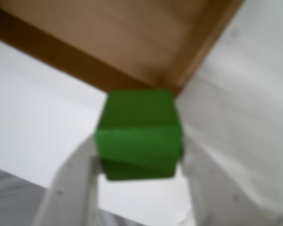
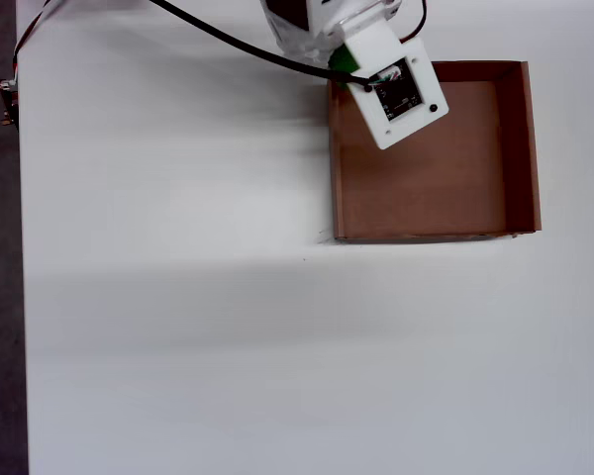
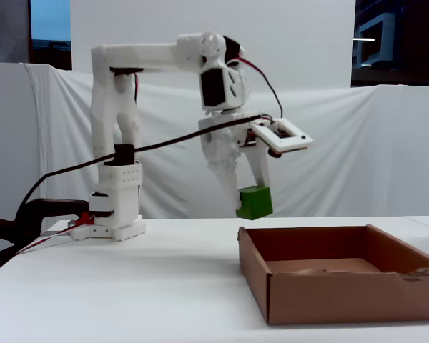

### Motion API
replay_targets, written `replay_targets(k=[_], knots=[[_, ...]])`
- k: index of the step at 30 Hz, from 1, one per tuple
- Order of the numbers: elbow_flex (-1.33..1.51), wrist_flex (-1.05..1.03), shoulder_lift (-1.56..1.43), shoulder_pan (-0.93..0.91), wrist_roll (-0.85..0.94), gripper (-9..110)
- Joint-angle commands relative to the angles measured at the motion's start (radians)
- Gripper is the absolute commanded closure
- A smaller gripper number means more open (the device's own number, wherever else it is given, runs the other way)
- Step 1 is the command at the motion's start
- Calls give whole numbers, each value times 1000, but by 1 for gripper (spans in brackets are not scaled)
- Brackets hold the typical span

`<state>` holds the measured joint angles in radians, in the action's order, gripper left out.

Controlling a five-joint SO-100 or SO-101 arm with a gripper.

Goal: Grasp a green cube and put it in a box.

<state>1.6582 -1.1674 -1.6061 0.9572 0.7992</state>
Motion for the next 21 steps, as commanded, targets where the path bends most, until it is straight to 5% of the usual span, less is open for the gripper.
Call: replay_targets(k=[1, 21], knots=[[-84, 9, 17, 17, 17, 86], [-341, 21, 291, -35, 48, 86]])
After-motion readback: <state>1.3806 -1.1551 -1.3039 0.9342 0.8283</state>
